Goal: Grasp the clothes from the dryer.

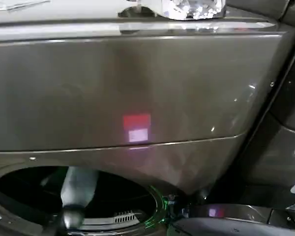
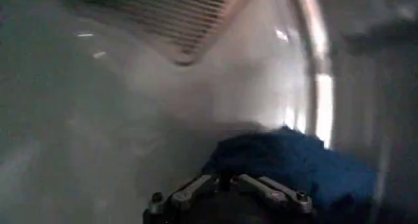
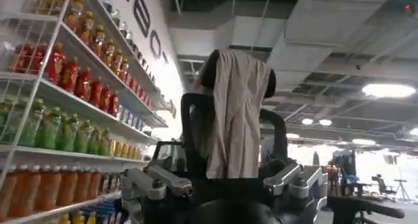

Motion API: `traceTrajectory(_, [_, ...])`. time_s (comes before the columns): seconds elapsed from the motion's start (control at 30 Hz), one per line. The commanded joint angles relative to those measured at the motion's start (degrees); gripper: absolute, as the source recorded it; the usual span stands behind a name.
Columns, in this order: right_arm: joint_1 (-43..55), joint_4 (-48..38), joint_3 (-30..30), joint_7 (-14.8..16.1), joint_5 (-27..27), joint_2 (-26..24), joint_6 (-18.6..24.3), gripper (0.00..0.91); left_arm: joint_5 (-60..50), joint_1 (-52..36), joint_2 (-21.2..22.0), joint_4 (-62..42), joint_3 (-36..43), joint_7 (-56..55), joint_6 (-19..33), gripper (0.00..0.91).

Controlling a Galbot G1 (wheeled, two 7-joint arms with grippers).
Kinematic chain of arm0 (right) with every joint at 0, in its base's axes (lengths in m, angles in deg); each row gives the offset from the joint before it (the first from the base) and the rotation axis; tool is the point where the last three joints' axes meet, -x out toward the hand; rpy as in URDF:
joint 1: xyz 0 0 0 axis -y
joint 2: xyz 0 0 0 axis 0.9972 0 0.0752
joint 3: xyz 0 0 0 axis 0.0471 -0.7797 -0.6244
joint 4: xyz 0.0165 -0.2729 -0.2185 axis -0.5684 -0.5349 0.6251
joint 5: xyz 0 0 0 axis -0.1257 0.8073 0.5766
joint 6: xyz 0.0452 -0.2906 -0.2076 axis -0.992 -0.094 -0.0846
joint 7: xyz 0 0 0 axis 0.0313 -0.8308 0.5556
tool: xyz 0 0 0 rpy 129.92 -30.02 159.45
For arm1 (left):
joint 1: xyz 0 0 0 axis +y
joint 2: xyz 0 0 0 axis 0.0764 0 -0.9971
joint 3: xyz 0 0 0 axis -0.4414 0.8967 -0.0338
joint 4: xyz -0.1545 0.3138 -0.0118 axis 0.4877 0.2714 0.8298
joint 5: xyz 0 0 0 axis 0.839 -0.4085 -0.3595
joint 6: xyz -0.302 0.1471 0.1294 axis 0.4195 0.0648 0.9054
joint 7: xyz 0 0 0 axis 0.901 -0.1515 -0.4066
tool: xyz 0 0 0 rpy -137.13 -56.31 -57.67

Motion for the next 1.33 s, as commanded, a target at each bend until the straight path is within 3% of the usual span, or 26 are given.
traceTrajectory(0.03, [-0.05,0.48,-0.08,0.70,-1.18,0.20,1.13,0.907,9.87,9.76,1.89,15.44,-0.61,-10.00,-6.76,0.000])
traceTrajectory(1.33, [0.10,-0.08,1.33,-0.36,-0.31,0.78,-0.42,0.907,10.31,12.88,1.00,16.55,-0.52,-7.13,-6.85,0.000])
